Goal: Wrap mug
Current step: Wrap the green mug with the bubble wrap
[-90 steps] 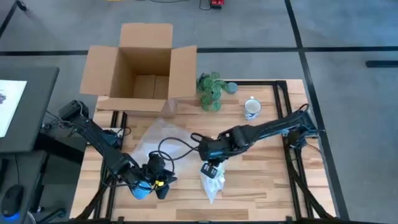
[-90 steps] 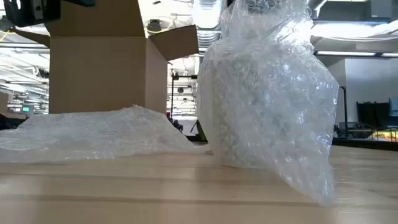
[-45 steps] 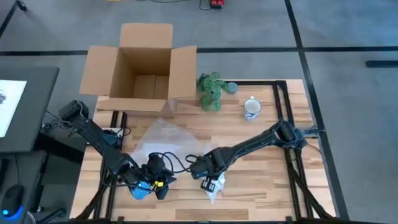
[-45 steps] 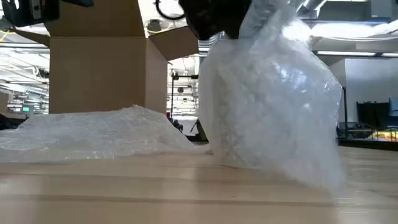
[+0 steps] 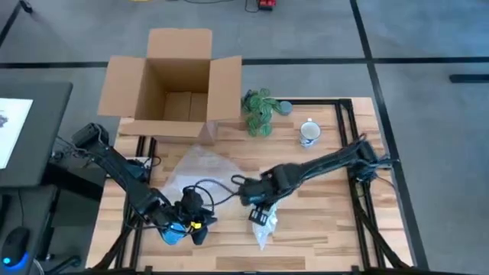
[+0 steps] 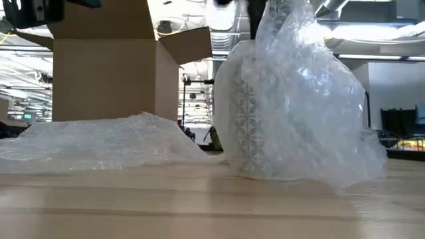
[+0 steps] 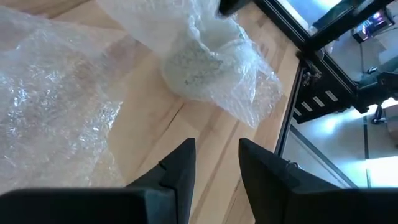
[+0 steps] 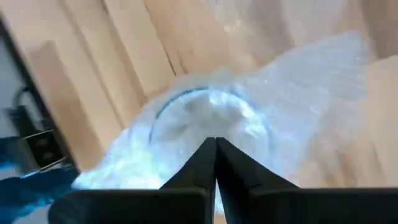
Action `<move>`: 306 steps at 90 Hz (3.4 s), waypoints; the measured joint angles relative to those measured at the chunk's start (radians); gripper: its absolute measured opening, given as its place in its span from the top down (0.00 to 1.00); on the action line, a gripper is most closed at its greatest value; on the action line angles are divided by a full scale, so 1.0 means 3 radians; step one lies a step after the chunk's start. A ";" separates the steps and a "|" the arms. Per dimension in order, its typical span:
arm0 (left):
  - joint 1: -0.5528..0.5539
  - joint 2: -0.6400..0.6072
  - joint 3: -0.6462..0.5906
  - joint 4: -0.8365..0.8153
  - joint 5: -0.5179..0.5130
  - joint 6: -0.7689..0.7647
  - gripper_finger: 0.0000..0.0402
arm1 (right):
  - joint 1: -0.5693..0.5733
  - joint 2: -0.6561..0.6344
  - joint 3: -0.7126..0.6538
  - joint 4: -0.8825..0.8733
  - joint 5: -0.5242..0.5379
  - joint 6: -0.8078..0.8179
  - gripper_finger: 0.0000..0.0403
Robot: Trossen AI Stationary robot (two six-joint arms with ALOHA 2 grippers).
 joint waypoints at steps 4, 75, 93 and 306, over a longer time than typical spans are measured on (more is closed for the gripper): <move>0.0000 0.0000 0.0000 -0.0002 0.0002 0.0000 0.74 | 0.0002 -0.0072 -0.0003 -0.0007 -0.0030 0.0006 1.00; 0.0000 -0.0001 -0.0001 -0.0031 0.0037 -0.0022 0.74 | -0.0017 0.0534 -0.0288 0.0335 -0.0323 0.0081 1.00; -0.0001 -0.0001 -0.0001 -0.0010 0.0061 -0.0024 0.74 | -0.0038 0.0237 -0.0171 0.0329 -0.0307 0.0067 1.00; 0.0020 0.0003 -0.0003 -0.0032 0.0079 -0.0014 0.74 | -0.0205 0.0541 -0.0174 0.0374 -0.0545 -0.0263 1.00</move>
